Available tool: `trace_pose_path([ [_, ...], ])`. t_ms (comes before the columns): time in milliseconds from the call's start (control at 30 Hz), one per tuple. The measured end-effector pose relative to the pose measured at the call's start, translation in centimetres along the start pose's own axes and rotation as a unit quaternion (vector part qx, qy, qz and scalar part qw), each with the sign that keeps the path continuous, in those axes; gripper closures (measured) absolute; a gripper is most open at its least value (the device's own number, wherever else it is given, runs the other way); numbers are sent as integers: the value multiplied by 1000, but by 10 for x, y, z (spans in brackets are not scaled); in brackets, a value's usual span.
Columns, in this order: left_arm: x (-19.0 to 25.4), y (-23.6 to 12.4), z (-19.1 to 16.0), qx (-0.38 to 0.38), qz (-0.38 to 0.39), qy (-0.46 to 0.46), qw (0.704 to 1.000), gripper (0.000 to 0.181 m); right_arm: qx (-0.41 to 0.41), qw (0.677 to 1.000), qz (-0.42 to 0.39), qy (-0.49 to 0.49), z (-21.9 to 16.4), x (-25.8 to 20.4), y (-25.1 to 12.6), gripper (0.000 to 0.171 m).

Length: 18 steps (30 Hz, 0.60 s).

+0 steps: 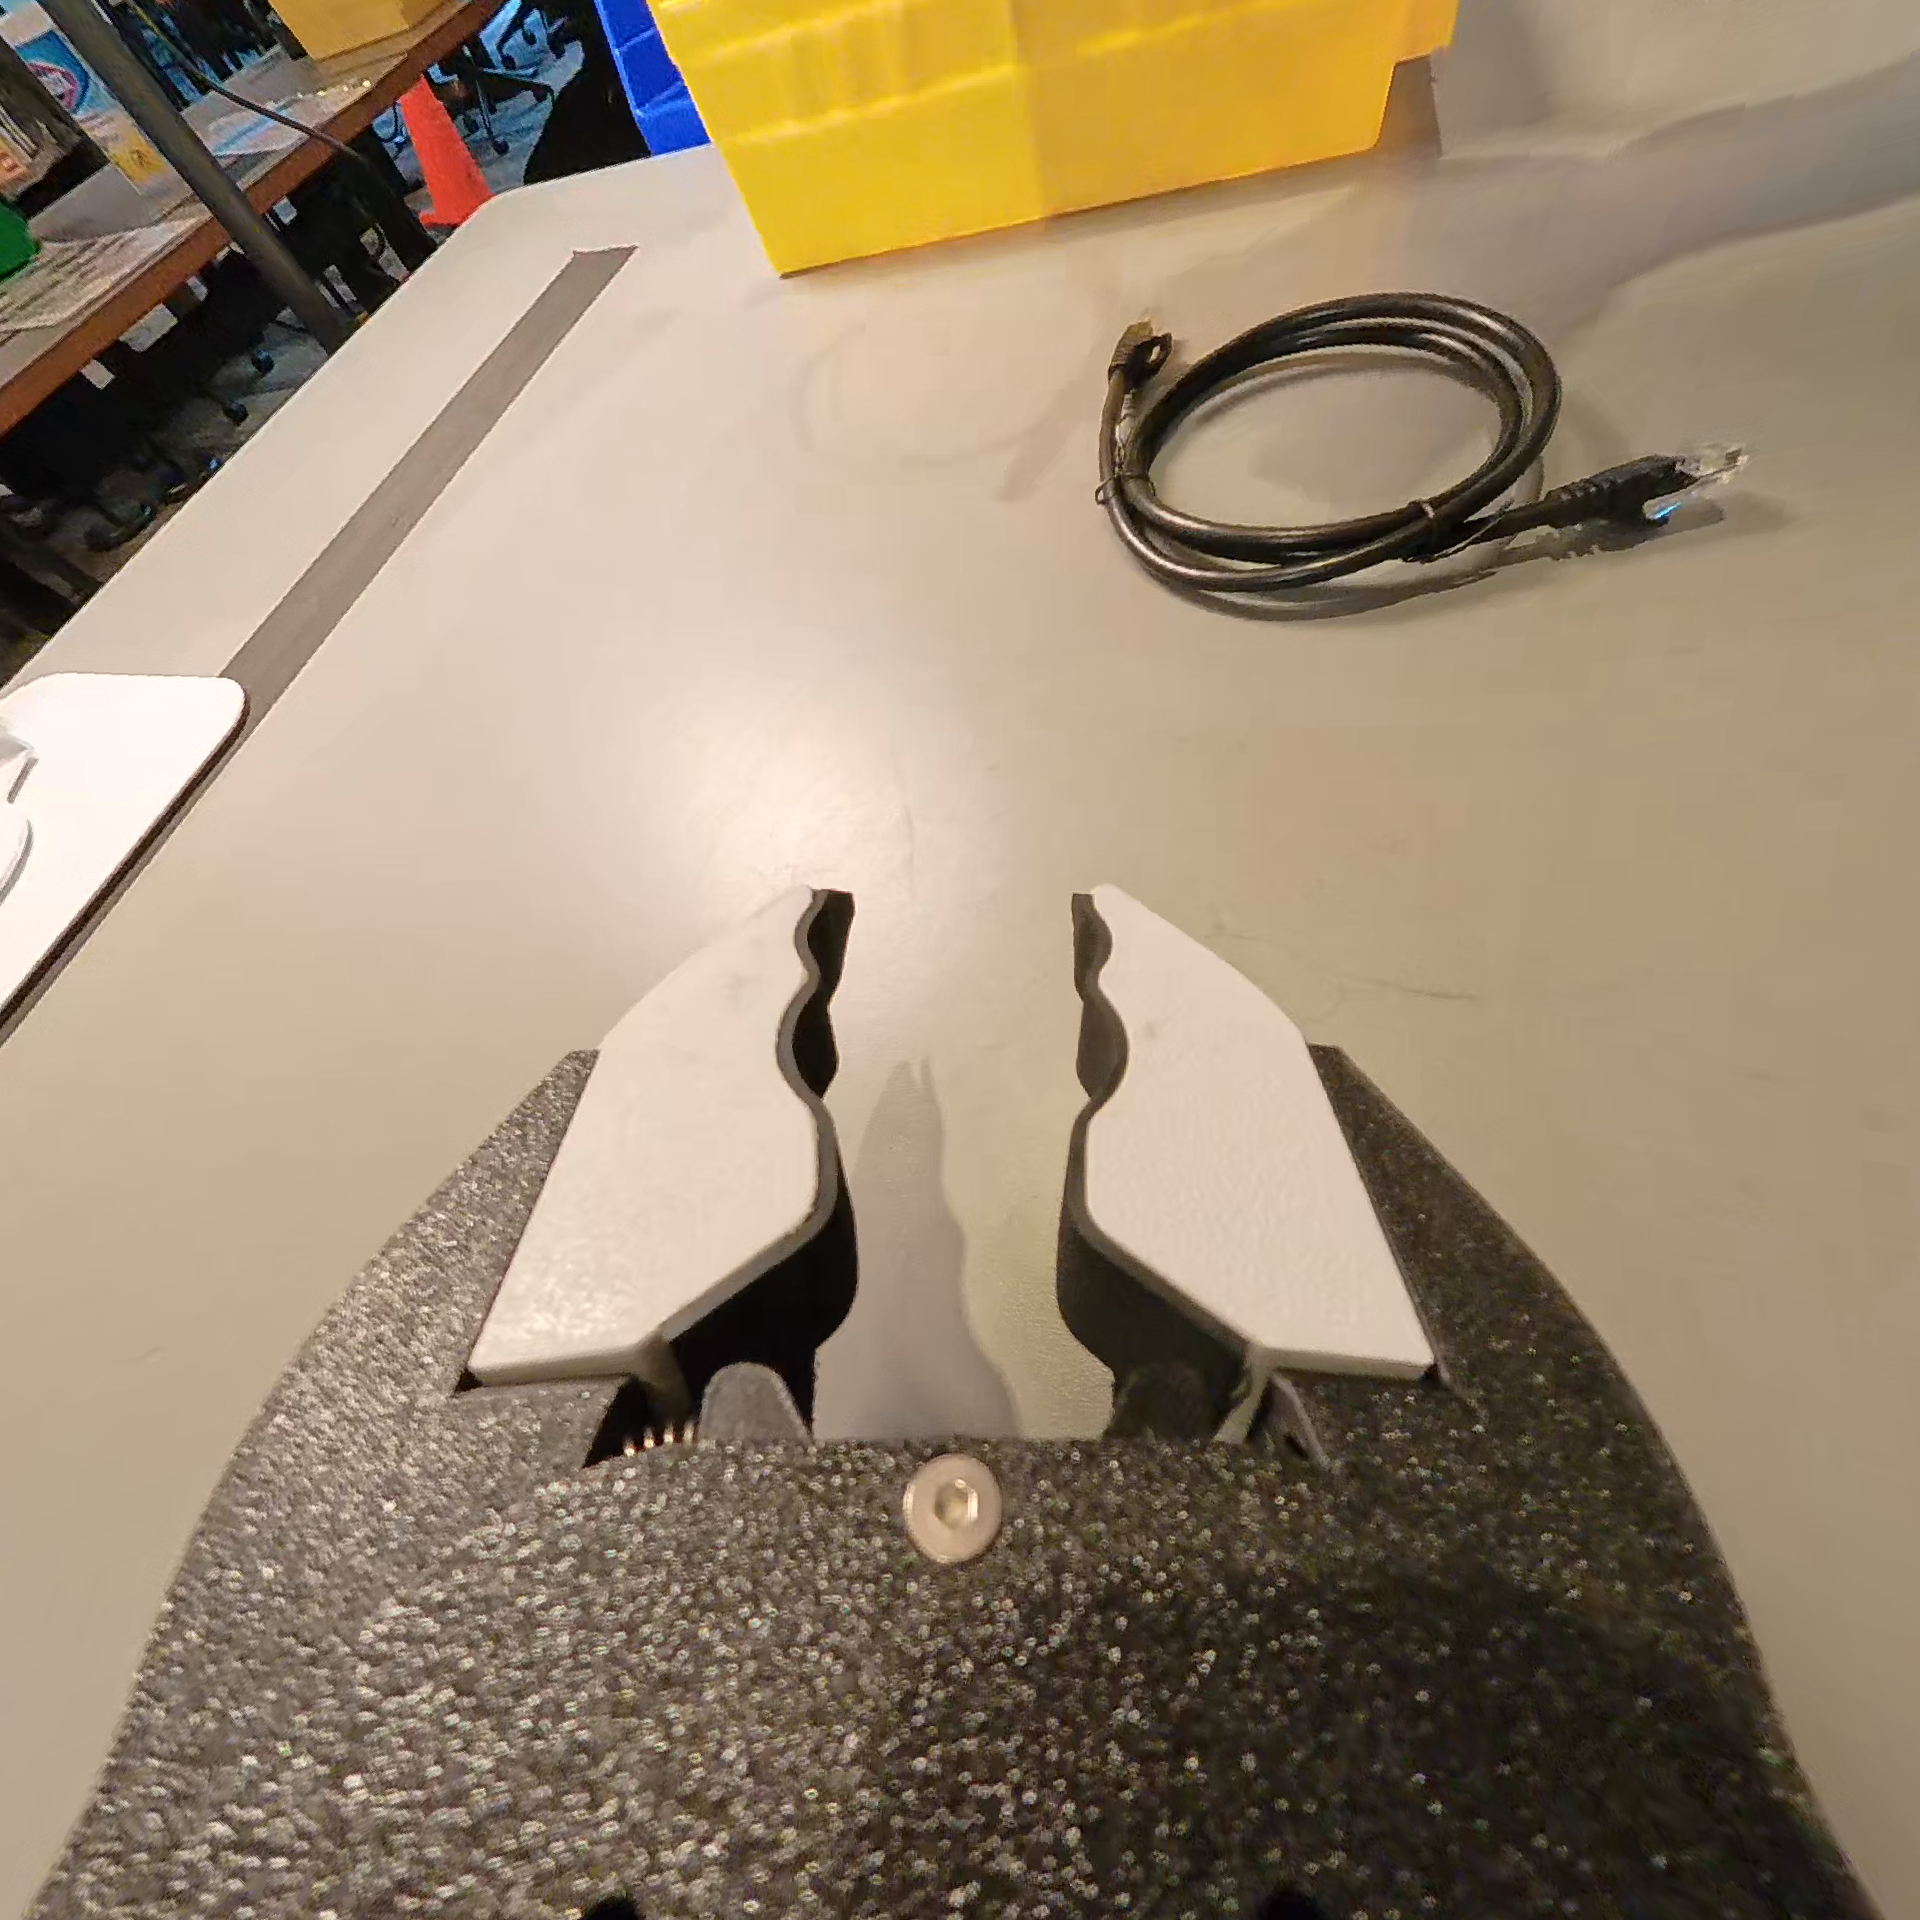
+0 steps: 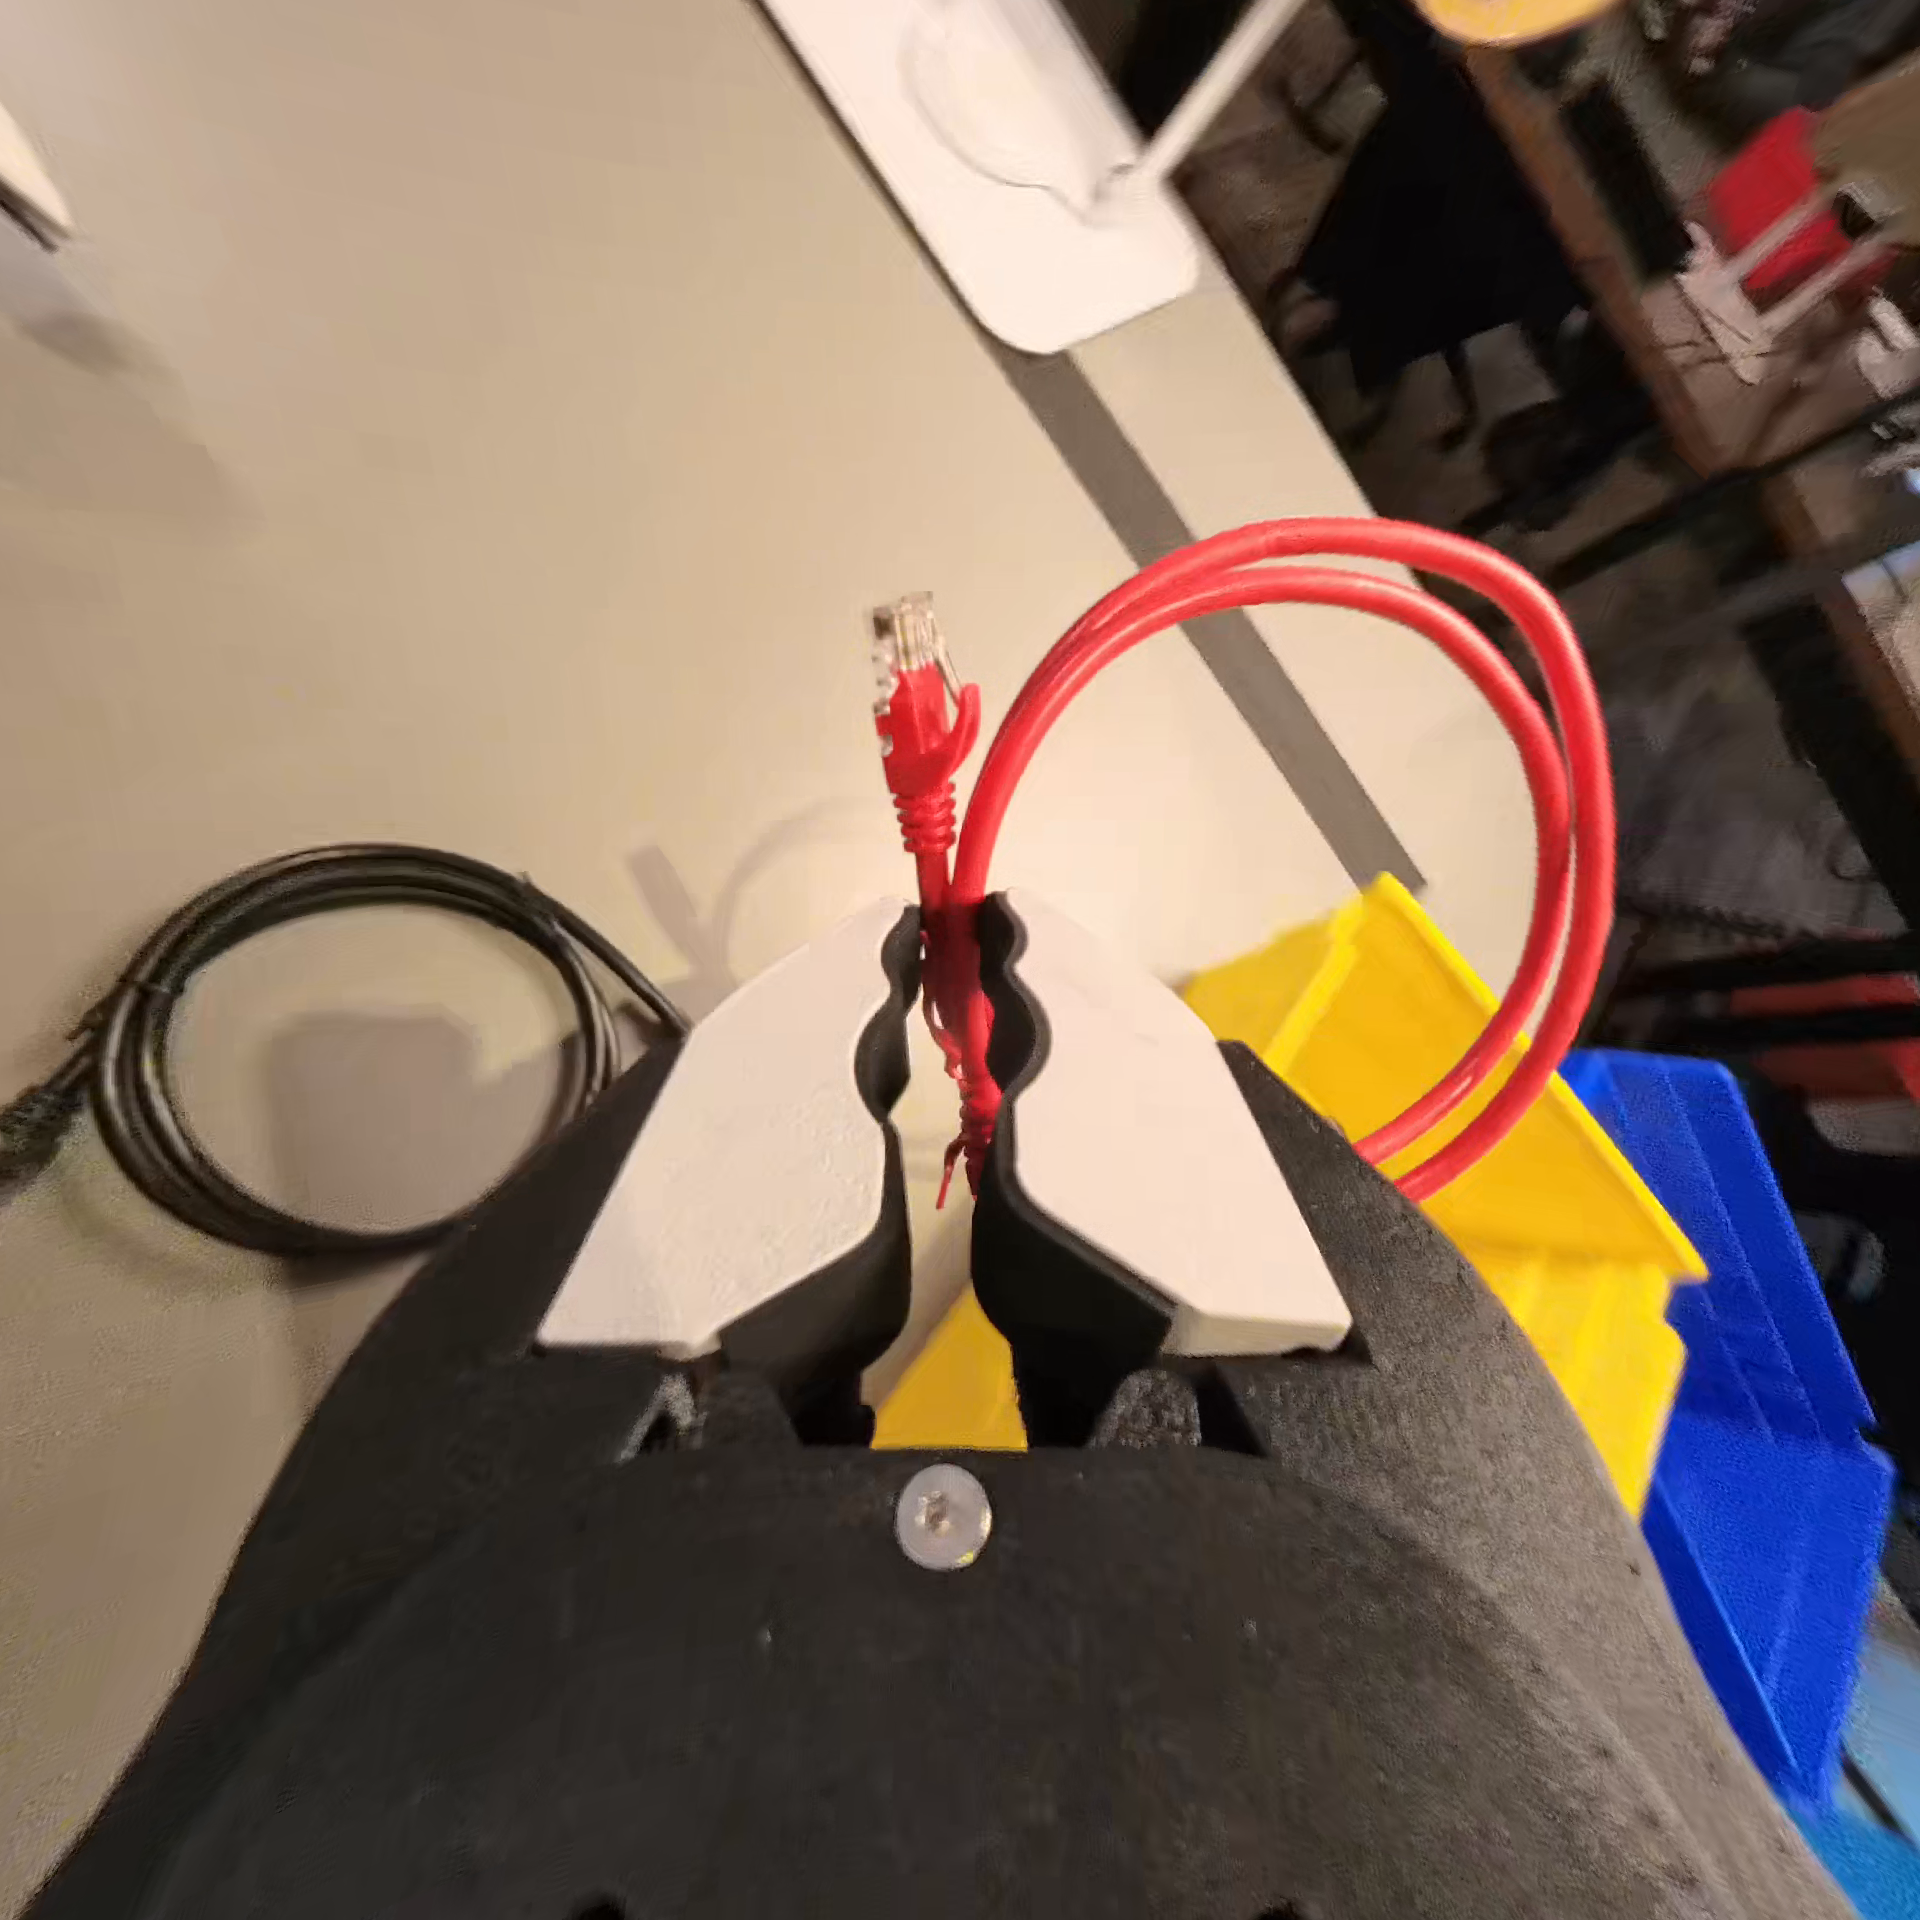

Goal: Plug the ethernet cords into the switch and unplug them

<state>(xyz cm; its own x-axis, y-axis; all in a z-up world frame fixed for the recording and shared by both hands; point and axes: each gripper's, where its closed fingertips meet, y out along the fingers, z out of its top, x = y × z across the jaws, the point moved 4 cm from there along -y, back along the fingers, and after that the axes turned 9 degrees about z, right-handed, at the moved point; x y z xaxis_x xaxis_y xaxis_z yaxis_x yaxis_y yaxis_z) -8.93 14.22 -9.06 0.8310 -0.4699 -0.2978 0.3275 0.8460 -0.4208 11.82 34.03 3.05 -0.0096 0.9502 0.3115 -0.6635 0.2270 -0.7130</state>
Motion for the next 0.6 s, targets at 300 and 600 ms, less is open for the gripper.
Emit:
trace_pose_path([
  [300,2,2,-2,-10,2,11,1000,137,21,979,-91,182,-107,51,-71,160],
  [600,-2,2,-1,-7,14,0,1000,138,-26,975,-91,202,-148,43,-57,144],
])
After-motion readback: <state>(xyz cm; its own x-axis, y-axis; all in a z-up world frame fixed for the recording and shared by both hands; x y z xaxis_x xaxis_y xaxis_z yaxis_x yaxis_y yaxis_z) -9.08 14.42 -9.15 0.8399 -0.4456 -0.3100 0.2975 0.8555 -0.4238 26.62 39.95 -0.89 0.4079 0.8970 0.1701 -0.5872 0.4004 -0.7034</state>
